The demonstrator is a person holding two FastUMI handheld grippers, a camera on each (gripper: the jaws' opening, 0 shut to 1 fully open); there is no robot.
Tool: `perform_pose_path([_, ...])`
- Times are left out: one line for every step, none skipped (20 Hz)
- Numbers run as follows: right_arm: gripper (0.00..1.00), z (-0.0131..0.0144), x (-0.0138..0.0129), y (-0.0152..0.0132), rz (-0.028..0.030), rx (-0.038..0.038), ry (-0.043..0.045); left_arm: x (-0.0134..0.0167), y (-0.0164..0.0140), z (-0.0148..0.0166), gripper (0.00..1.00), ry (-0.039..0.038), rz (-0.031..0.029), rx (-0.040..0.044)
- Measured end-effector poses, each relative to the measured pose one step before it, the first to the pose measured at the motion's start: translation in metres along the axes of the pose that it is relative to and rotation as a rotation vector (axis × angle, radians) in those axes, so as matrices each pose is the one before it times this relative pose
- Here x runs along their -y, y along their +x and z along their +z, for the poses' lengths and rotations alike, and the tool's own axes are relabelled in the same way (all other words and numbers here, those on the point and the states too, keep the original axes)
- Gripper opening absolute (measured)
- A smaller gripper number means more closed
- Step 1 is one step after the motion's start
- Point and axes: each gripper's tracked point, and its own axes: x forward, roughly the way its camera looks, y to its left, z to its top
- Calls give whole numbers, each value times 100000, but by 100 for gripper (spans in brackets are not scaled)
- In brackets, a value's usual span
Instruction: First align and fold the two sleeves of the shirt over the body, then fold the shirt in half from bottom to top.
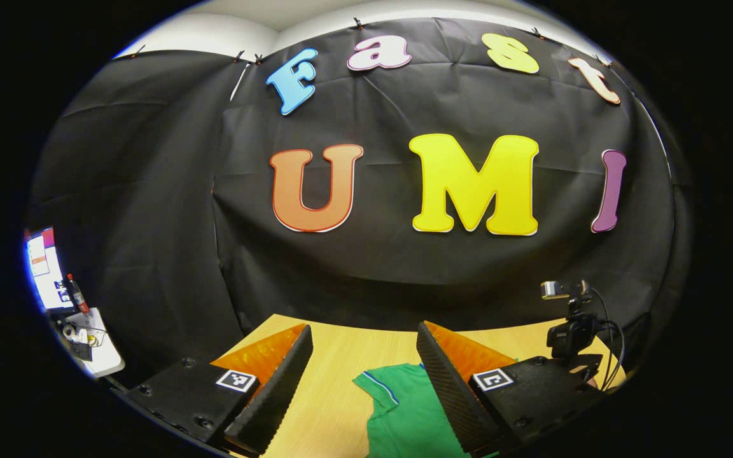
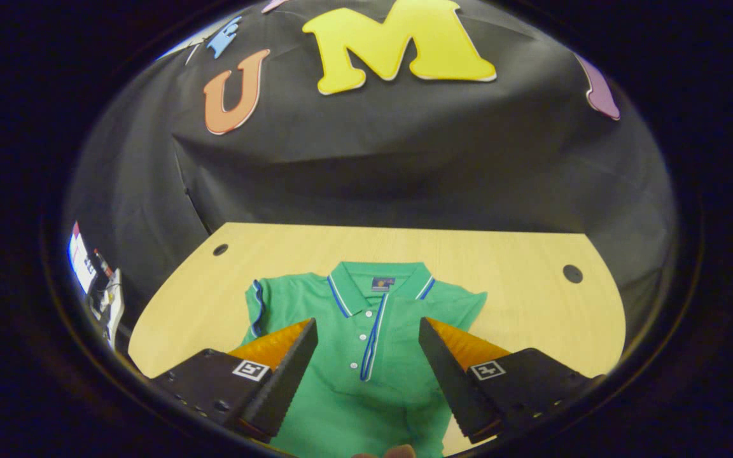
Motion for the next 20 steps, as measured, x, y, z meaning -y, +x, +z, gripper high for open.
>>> perform_pose_path([93, 534, 6, -1359, -1036, 2387, -984, 395, 241, -820, 100, -159, -1550, -1457])
perform_pose_path([92, 541, 146, -1166, -947, 1789, -685, 514, 380, -952, 100, 486, -1984, -2088])
perform_pose_path([96, 452, 188, -1271, -645, 1502, -375, 469, 576, -1011, 100, 873, -1752, -1938])
perform_pose_path([96, 240, 347, -1248, -943, 1343, -563, 383, 487, -1195, 100, 1179, -1472, -3073])
perform_pose_path([96, 366, 335, -1179, -880, 1313, -872, 174, 720, -1182, 100, 1010, -558, -3359])
perform_pose_path([96, 317, 380, -1214, -976, 1059, -1173, 194, 705, -1199, 100, 129, -391, -3767])
perform_pose_path([96, 272, 387, -1011, -820, 1209, -1017, 384, 963, -898, 100, -625, -1058, -2946])
perform_pose_path([96, 514, 586, -873, -1442, 1354, -284, 336, 907, -952, 100, -1228, -640, -3600])
perform_pose_path([96, 487, 523, -821, -1120, 1074, 739, 110, 1097, -761, 100, -988, -29, -2877])
perform_pose_path([96, 372, 383, -780, -574, 849, 1354, -61, 1097, -565, 100, -482, 283, -2292])
perform_pose_path([96, 263, 471, -756, -700, 503, 1130, -110, 1151, -597, 100, -198, 452, -1987])
perform_pose_path([96, 342, 532, -570, -897, 573, 800, 57, 1398, -842, 100, -193, 402, -2456])
perform_pose_path([92, 106, 366, -494, -445, 380, 677, -64, 1333, -909, 100, -431, 549, -2608])
perform_pose_path([96, -2, 244, -293, -176, -388, 463, -225, 1407, -1099, 100, -905, 451, -3352])
perform_pose_path([96, -273, 275, -266, -362, -998, -172, -39, 1427, -1042, 100, -1063, -26, -3455])
perform_pose_path([96, -383, 201, -251, 88, -873, -363, 64, 1440, -1211, 100, -77, 446, -3878])
perform_pose_path([96, -481, 111, -88, -33, -1011, -754, -64, 1486, -1140, 100, 466, 876, -3640])
perform_pose_path([100, -410, 197, -23, -17, -1046, -489, -41, 1425, -1085, 100, 406, 487, -3462])
perform_pose_path([96, -416, -14, 20, 175, -828, -18, -187, 1392, -867, 100, 502, 865, -3267])
perform_pose_path([96, -445, 15, 51, 241, -1540, 592, -164, 1117, -858, 100, 633, 1170, -3095])
